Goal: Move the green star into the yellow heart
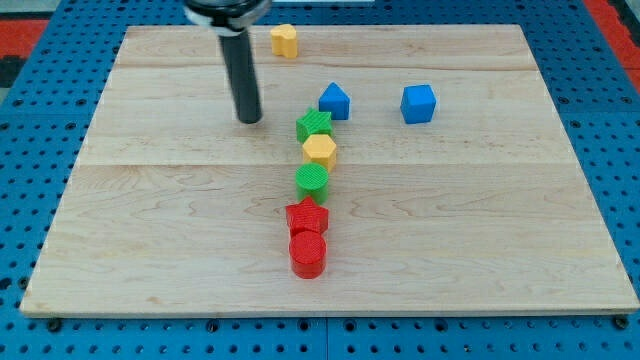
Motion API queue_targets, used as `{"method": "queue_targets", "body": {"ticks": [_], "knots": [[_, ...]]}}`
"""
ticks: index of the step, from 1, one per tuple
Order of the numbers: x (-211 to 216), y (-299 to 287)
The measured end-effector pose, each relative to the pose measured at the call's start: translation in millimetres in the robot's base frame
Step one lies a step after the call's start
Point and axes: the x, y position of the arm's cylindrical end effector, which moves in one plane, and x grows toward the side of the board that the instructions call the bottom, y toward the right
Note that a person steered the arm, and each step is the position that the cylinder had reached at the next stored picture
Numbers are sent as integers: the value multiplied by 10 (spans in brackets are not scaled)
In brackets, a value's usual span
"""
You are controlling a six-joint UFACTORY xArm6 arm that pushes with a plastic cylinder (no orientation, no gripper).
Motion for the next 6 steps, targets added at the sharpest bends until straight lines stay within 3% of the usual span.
{"method": "queue_targets", "body": {"ticks": [1, 3, 4, 6], "knots": [[-192, 142], [158, 1151], [630, 1089], [622, 531]]}}
